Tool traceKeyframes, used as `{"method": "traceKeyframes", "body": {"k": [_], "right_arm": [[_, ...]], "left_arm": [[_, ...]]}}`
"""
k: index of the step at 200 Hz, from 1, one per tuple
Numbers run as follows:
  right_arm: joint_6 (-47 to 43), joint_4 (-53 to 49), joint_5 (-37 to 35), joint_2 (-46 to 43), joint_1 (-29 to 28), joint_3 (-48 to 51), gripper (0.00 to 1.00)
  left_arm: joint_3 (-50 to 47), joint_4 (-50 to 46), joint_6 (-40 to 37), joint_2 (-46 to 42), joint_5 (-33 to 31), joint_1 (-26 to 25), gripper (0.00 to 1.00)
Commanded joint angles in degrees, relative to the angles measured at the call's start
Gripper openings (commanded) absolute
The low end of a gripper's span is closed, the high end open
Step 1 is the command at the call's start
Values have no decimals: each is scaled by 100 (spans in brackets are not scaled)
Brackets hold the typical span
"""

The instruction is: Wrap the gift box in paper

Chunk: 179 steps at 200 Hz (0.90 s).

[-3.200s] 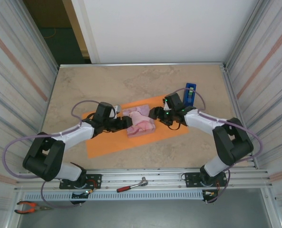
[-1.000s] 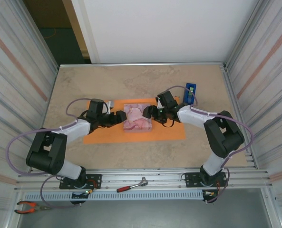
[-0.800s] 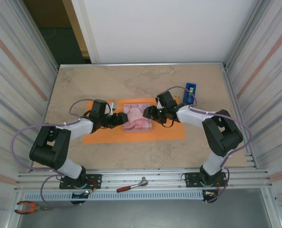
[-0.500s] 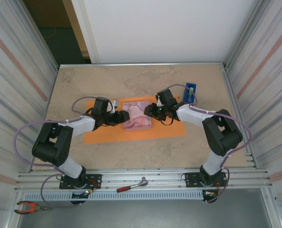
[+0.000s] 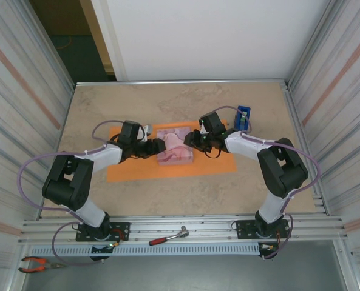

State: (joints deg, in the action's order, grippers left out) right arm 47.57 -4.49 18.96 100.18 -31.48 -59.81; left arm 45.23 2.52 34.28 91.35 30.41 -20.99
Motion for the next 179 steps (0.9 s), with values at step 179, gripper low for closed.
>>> {"method": "traceKeyframes", "body": {"k": [179], "right_arm": [[-19,-46,192,300,-6,-284,33]], "left_arm": [[333,224,-200,212,259,-63,56]]}}
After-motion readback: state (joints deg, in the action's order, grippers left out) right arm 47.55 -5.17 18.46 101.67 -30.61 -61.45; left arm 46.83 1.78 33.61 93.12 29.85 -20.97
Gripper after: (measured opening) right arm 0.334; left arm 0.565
